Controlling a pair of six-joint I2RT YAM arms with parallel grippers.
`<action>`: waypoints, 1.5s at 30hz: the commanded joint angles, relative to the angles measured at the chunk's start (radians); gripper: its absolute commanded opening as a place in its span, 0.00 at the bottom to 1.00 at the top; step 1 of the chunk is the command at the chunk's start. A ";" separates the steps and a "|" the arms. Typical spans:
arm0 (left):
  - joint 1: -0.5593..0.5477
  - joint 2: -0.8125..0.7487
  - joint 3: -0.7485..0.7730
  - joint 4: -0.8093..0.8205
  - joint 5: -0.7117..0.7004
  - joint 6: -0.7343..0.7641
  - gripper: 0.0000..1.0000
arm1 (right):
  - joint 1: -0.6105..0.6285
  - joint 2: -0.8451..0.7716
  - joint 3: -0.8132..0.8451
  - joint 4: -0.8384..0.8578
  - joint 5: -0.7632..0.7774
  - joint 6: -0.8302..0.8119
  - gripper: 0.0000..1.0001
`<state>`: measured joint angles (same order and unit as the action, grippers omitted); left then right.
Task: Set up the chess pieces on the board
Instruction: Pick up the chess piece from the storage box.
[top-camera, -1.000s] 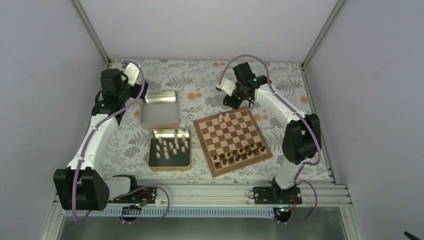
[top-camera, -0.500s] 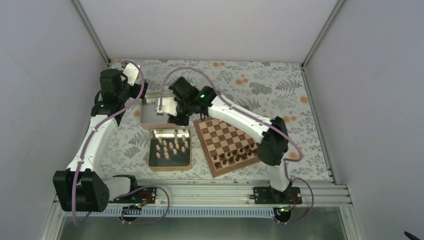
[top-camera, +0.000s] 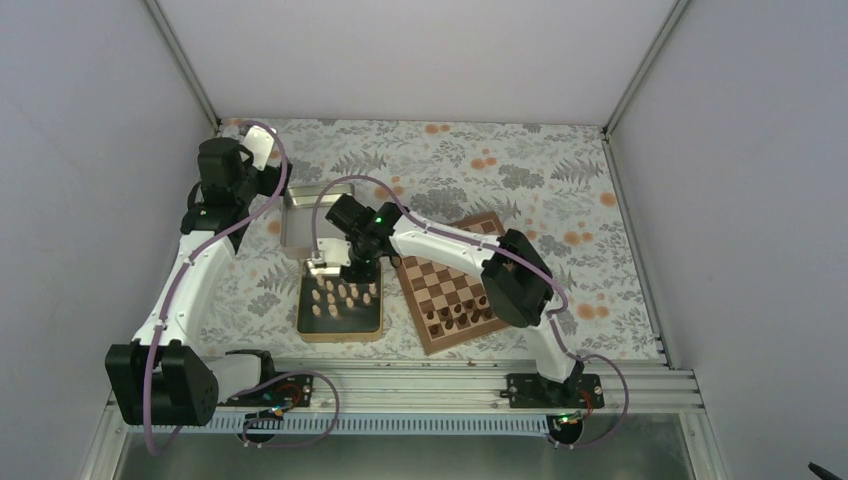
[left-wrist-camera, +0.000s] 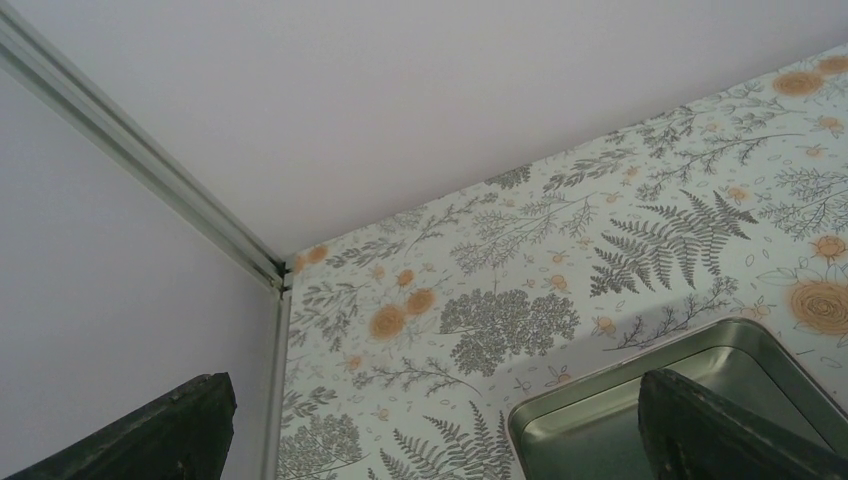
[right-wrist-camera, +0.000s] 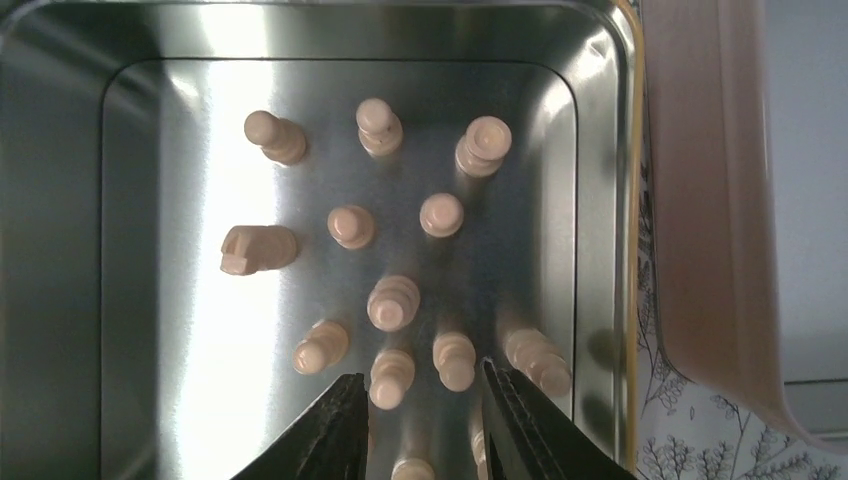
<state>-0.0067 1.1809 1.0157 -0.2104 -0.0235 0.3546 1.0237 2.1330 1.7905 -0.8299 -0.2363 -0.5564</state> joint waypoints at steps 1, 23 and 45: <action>0.005 -0.001 0.001 0.022 -0.010 -0.008 1.00 | 0.020 0.032 0.005 0.033 -0.033 0.009 0.32; 0.012 -0.026 -0.012 0.026 0.003 -0.008 1.00 | 0.052 0.110 0.021 0.078 0.030 0.000 0.29; 0.017 -0.017 -0.001 0.023 0.022 -0.008 1.00 | 0.030 -0.061 0.048 0.041 0.035 0.016 0.11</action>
<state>0.0048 1.1713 1.0088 -0.2047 -0.0139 0.3546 1.0702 2.1822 1.8057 -0.7696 -0.2176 -0.5488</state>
